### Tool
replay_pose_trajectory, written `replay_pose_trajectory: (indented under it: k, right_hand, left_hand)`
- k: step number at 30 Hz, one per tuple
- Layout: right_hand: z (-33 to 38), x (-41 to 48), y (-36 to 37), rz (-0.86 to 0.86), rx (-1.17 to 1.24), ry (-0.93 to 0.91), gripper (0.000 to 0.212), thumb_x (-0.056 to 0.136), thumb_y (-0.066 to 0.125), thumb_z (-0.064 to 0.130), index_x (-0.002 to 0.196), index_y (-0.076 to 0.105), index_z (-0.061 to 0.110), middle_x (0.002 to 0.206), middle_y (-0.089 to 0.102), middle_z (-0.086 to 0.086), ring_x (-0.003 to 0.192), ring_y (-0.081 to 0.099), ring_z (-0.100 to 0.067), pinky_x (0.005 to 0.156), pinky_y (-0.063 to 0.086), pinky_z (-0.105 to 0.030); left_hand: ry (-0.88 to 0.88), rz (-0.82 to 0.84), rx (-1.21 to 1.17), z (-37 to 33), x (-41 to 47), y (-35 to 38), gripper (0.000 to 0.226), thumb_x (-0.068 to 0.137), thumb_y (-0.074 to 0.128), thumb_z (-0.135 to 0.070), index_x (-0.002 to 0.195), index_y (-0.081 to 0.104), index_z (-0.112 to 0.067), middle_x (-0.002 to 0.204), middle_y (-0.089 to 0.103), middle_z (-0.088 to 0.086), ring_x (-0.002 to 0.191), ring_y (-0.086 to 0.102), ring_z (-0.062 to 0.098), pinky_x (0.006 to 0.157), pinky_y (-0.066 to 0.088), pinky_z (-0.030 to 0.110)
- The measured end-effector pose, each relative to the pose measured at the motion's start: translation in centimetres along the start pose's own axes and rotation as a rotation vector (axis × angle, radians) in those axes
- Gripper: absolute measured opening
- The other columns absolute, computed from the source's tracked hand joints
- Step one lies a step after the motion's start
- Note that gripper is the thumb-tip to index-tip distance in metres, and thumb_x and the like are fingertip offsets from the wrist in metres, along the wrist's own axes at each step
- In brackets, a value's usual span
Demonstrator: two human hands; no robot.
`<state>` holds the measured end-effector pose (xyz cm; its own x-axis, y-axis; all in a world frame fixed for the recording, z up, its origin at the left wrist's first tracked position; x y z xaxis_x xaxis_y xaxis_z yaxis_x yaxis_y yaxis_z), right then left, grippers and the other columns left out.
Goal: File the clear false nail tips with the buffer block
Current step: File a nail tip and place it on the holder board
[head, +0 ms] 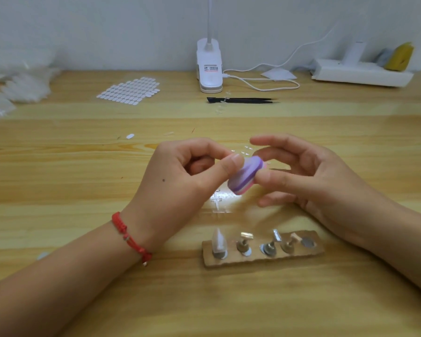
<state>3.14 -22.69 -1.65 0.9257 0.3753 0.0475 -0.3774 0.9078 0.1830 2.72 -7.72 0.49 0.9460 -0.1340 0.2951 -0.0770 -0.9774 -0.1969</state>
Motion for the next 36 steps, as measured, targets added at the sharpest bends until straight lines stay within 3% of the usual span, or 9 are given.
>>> replay_pose_trajectory:
  k: [12, 15, 19, 23, 26, 30, 36]
  right_hand:
    - [0.0, 0.1, -0.7, -0.038, 0.085, -0.022, 0.037, 0.071, 0.076, 0.014, 0.107, 0.07, 0.02, 0.096, 0.072, -0.004, 0.085, 0.073, -0.019, 0.059, 0.057, -0.024]
    - [0.0, 0.0, 0.0, 0.004, -0.013, -0.039, 0.039, 0.068, 0.079, 0.015, 0.105, 0.072, 0.023, 0.096, 0.07, -0.003, 0.081, 0.072, -0.018, 0.06, 0.058, -0.025]
    - [0.0, 0.0, -0.6, -0.041, 0.072, -0.037, 0.039, 0.073, 0.074, 0.012, 0.111, 0.069, 0.019, 0.098, 0.069, -0.005, 0.083, 0.072, -0.019, 0.06, 0.058, -0.025]
    - [0.2, -0.1, 0.3, 0.029, -0.073, -0.069, 0.04, 0.07, 0.078, 0.018, 0.109, 0.071, 0.026, 0.095, 0.068, 0.001, 0.081, 0.072, -0.018, 0.061, 0.058, -0.026]
    - [0.1, 0.0, -0.5, -0.028, 0.04, -0.056, 0.042, 0.068, 0.075, 0.018, 0.109, 0.069, 0.022, 0.097, 0.068, -0.003, 0.081, 0.072, -0.018, 0.06, 0.058, -0.025]
    - [0.2, -0.2, 0.3, 0.033, -0.08, -0.078, 0.039, 0.072, 0.078, 0.016, 0.109, 0.07, 0.025, 0.096, 0.067, 0.001, 0.081, 0.072, -0.018, 0.061, 0.058, -0.027]
    - [0.2, -0.1, -0.1, -0.003, -0.034, -0.076, 0.036, 0.07, 0.08, 0.017, 0.104, 0.072, 0.026, 0.094, 0.067, 0.001, 0.079, 0.071, -0.016, 0.059, 0.058, -0.026]
  left_hand:
    - [0.0, 0.012, -0.042, 0.2, 0.1, 0.1, 0.015, 0.076, 0.075, -0.028, 0.068, 0.07, -0.015, 0.052, 0.023, -0.005, 0.049, 0.023, 0.01, 0.045, 0.023, 0.015]
    - [0.009, 0.024, -0.025, 0.2, 0.1, 0.1, 0.013, 0.077, 0.069, -0.026, 0.069, 0.07, -0.016, 0.054, 0.023, 0.0, 0.051, 0.024, 0.013, 0.047, 0.023, 0.019]
    - [0.015, 0.066, -0.009, 0.2, 0.0, 0.5, 0.012, 0.079, 0.069, -0.022, 0.069, 0.07, -0.017, 0.059, 0.021, 0.013, 0.053, 0.024, 0.014, 0.047, 0.025, 0.015]
    - [0.012, 0.062, -0.013, 0.3, 0.0, 0.5, 0.013, 0.081, 0.069, -0.021, 0.068, 0.069, -0.018, 0.057, 0.023, 0.007, 0.052, 0.024, 0.015, 0.046, 0.025, 0.016]
    - [0.002, 0.069, -0.005, 0.4, 0.0, 0.5, 0.013, 0.078, 0.068, -0.025, 0.068, 0.069, -0.018, 0.059, 0.022, 0.017, 0.053, 0.024, 0.016, 0.047, 0.026, 0.016]
    - [0.002, 0.082, 0.0, 0.3, 0.0, 0.7, 0.013, 0.078, 0.064, -0.026, 0.067, 0.068, -0.018, 0.057, 0.023, 0.01, 0.053, 0.023, 0.017, 0.047, 0.024, 0.019]
    - [0.014, 0.094, 0.03, 0.1, -0.1, 0.7, 0.014, 0.078, 0.063, -0.026, 0.067, 0.066, -0.018, 0.058, 0.023, 0.007, 0.052, 0.023, 0.013, 0.047, 0.023, 0.018]
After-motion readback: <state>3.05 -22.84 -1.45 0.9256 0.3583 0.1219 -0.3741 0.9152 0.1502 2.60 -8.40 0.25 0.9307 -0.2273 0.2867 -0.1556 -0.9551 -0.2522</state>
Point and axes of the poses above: each hand's wrist, its own x-axis towards the middle knuckle, its own y-axis out of the palm, z = x × y, the point moved 8 cm from there along x, towards the middle knuckle
